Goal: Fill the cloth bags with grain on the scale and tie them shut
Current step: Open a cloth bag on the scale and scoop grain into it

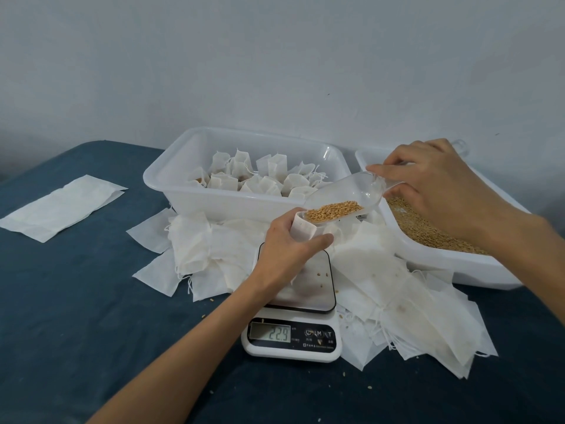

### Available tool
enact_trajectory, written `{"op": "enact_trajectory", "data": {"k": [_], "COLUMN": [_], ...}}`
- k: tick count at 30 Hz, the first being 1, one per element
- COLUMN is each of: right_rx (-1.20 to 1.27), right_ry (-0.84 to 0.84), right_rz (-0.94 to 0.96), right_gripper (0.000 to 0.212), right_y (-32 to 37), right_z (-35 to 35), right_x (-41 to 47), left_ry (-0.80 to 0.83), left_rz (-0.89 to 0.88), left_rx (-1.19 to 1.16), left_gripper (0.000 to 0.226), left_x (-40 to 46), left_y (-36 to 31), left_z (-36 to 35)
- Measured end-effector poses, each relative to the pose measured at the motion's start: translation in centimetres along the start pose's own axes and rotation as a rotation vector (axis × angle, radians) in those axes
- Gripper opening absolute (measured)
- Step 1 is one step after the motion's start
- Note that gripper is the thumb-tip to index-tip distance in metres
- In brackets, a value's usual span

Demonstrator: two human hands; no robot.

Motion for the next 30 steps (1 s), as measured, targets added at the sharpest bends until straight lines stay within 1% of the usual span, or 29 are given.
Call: {"op": "enact_trajectory", "data": {"k": [9, 21, 27, 30], "right_rx": [-0.057, -0.040, 0.067, 0.182], "right_ry": [-0.031, -0.013, 0.077, 0.117], "right_rz": [0.033, 0.011, -0.103, -0.185], "right_gripper": [0.044, 0.043, 0.037, 0.033], "right_y": [0.5, 0.0, -0.8, -1.3], "right_z": [0.5, -0.3, -1.8, -2.6], "right_x": [0.2, 0.0, -0.4, -0.7], "left_ry": [0.000, 0.004, 0.014, 0.011], "left_rz": [0.001, 0.005, 0.010, 0.008], "left_rx": [-0.013, -0.027, -0.039, -0.040], "left_gripper": [0.033, 0.032, 0.031, 0.024], "left_x": [-0.1, -0.1, -0.1, -0.1], "left_y": [-0.1, -0.2, -0.1, -0.1], "left_z": [0.0, 0.0, -0.1, -0.1]}}
Point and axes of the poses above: each hand's wrist, its own x-axis towards the middle knuckle, its own z-axis out of the back of the hand, y = z × x, the point moved 6 cm from there along x, towards the middle knuckle, and after that the axes turned 7 degrees about y, right-handed, at the moved point
